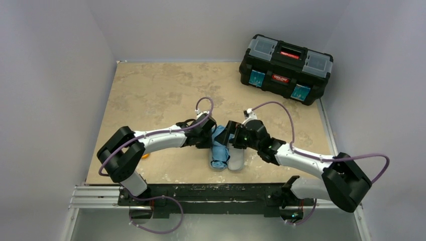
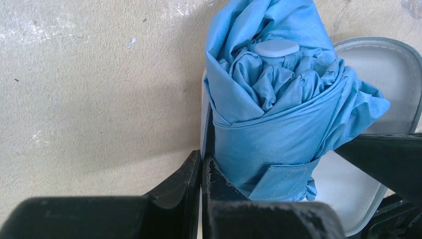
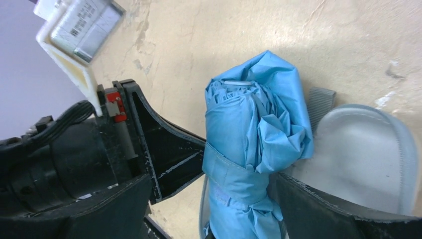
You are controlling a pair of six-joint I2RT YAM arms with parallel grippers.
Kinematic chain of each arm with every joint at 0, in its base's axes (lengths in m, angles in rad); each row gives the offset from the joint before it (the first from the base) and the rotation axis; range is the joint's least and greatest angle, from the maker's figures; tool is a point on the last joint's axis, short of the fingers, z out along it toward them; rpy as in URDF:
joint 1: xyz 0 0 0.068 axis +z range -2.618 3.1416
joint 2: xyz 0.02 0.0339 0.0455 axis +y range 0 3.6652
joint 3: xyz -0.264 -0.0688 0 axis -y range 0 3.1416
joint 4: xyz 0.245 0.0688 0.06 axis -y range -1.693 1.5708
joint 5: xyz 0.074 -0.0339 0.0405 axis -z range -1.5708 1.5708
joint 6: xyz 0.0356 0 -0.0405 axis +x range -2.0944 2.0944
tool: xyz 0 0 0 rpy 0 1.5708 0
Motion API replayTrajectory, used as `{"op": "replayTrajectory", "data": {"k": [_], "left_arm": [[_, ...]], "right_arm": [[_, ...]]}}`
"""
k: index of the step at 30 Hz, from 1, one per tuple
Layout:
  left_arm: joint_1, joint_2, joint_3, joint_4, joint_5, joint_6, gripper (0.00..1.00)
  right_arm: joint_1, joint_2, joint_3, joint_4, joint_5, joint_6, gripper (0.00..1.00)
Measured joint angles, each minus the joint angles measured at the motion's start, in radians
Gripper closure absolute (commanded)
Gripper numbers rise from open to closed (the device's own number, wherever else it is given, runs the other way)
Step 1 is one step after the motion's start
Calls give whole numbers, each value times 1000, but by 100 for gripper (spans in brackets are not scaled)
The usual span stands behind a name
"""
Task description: Put away the umbrella
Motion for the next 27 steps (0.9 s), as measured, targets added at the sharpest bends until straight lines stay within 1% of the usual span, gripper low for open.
{"op": "replayTrajectory", "data": {"k": [5, 9, 11, 12, 16, 19, 22, 25, 27], "left_arm": [[0, -2, -6, 4, 0, 1, 100], [0, -13, -13, 0, 0, 7, 100], [0, -19, -13, -3, 0, 9, 100], [0, -23, -13, -5, 0, 9, 97], [0, -38, -13, -9, 1, 18, 83], [1, -61, -13, -21, -2, 32, 77], [1, -90, -11, -40, -4, 41, 73], [1, -121, -5, -68, -11, 58, 61], [5, -148, -1, -93, -13, 72, 59]], "right_arm": [[0, -92, 73, -208, 76, -32, 6], [0, -161, 127, -356, 170, -57, 6], [0, -196, 143, -442, 243, -57, 6], [0, -200, 143, -454, 252, -57, 6], [-5, -217, 144, -589, 359, -23, 9], [-25, -220, 144, -665, 416, 5, 15], [-54, -220, 144, -702, 445, 17, 24], [-98, -221, 143, -720, 452, 16, 28], [-133, -222, 143, -727, 453, 10, 32]]}}
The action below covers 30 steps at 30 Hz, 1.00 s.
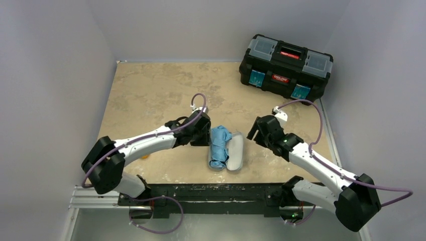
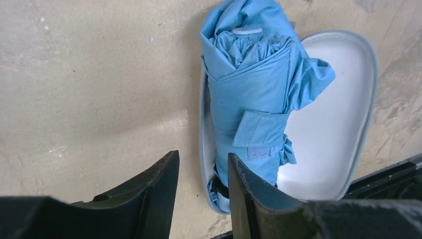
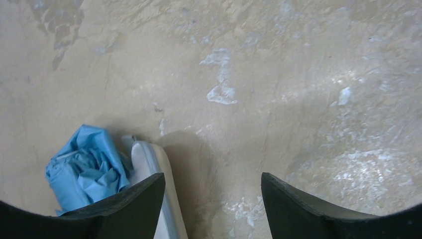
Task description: Put away the umbrella
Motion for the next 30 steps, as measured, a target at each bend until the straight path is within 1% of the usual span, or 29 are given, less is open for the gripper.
{"op": "replayTrajectory", "data": {"k": [4, 9, 12, 16, 20, 24, 30], "left_arm": [[28, -64, 16, -49, -9, 26, 59], [90, -136, 17, -100, -39, 71, 59], [118, -134, 9, -103, -50, 91, 60], [140, -94, -37, -84, -47, 99, 61], [142, -13, -74, -53, -26, 113, 61], [142, 56, -79, -8, 6, 120, 62], [142, 114, -56, 42, 49, 124, 62]], "right_arm": [[-61, 0, -1, -6, 0, -18, 36], [-65, 26, -23, 0, -12, -22, 38], [-65, 89, -46, 3, -33, -19, 39], [-65, 159, -79, 18, -68, -18, 41], [-65, 168, -94, 71, -116, -25, 41], [-65, 188, -94, 135, -156, -44, 41], [-65, 232, -87, 227, -220, -76, 41]]}}
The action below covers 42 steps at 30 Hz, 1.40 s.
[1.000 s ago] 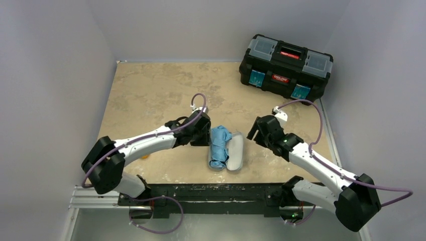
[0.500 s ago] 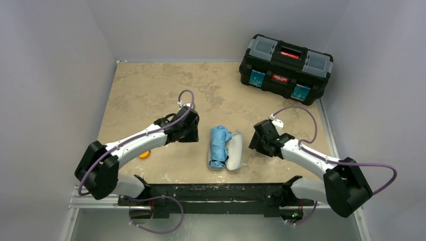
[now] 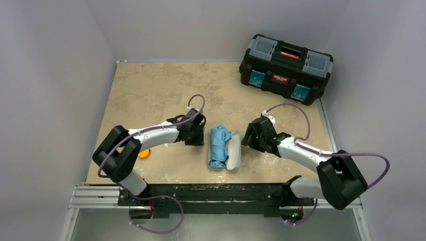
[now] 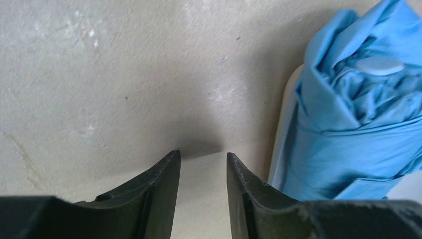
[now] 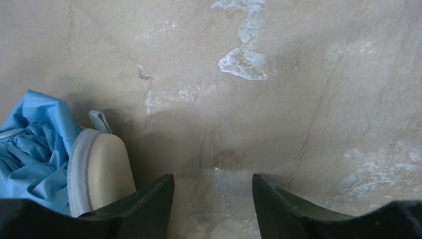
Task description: Put away the umbrella
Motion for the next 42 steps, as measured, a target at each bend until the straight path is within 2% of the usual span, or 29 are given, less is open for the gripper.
{"op": "replayTrajectory", "data": {"k": [10, 23, 33, 42], "left_arm": [[0, 68, 55, 61, 76, 15, 63], [2, 77, 58, 72, 105, 20, 63], [4, -27, 64, -79, -4, 68, 61], [11, -95, 168, -160, -49, 121, 60]], "right_arm": [[13, 51, 52, 84, -88, -14, 42], [125, 198, 143, 144, -103, -18, 40], [134, 207, 152, 166, -103, -19, 39], [134, 207, 152, 184, -103, -19, 38]]}}
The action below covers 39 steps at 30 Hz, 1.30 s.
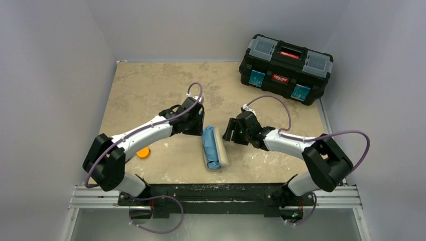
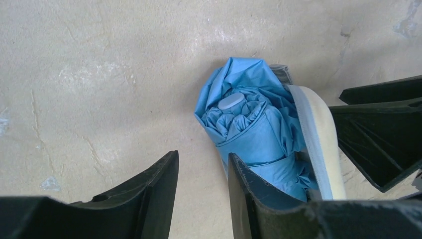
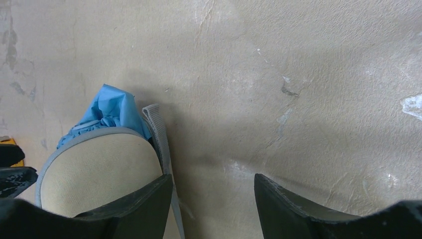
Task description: Put away the umbrella
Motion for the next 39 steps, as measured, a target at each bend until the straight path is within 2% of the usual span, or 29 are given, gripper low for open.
{"op": "replayTrajectory", "data": {"k": [6, 12, 20, 29, 32, 36, 37, 38, 39], "left_arm": [[0, 2, 11, -3, 1, 7, 60], [0, 82, 13, 34, 29, 6, 60], [6, 153, 27, 127, 106, 5, 60], [16, 177, 4, 217, 114, -5, 59], [19, 155, -13, 214, 99, -13, 51], [23, 100, -16, 126, 55, -21, 38], [28, 86, -16, 105, 53, -19, 31], [34, 71, -16, 83, 54, -18, 18], [40, 55, -15, 66, 55, -14, 9]], "right_arm": [[0, 0, 0, 5, 0, -5, 38], [0, 0, 0, 6, 0, -9, 37], [-2, 28, 18, 11, 1, -44, 33], [-7, 92, 68, -8, -3, -81, 26], [-7, 93, 71, -5, -9, -83, 26], [-2, 93, 71, 3, -34, -82, 26], [0, 93, 71, 8, -40, -82, 26], [1, 93, 71, 14, -48, -80, 25], [2, 93, 71, 22, -54, -78, 26]]}}
